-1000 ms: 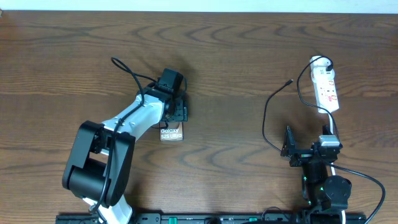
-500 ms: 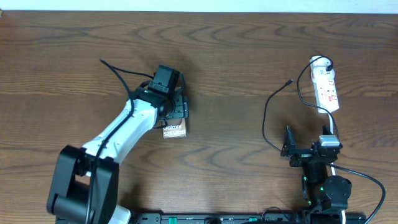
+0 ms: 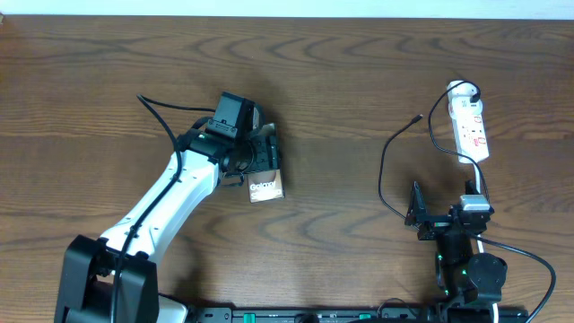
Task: Plug charger to phone and switch on socket
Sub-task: 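Lift the phone with the left gripper and tilt it upright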
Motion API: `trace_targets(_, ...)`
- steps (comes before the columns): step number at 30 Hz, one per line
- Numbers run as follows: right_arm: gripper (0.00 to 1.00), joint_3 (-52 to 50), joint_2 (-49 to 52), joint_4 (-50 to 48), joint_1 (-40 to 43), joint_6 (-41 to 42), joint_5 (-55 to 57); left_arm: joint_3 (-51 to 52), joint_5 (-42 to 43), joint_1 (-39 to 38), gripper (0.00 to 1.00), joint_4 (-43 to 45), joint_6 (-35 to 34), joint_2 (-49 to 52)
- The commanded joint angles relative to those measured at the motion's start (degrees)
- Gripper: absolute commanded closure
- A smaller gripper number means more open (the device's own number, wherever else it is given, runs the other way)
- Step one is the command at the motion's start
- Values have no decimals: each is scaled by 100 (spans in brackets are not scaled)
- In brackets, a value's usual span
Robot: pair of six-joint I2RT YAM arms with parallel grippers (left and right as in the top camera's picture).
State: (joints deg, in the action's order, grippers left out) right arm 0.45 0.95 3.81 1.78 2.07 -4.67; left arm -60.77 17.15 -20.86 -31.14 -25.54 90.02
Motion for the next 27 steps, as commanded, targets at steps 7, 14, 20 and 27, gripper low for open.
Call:
trace_targets(7, 1, -13, -52, 22, -33, -87, 26, -22, 979, -7, 41, -2, -299, -216)
trace_targets(14, 1, -13, -52, 22, -33, -87, 24, -22, 1432, -7, 40, 13, -496, -216)
trace_targets(20, 1, -13, -52, 22, -33, -87, 24, -22, 1633, -7, 41, 15, -656, -216)
trace_targets(27, 1, -13, -52, 22, -33, -87, 24, -22, 1871, -7, 41, 17, -994, -216)
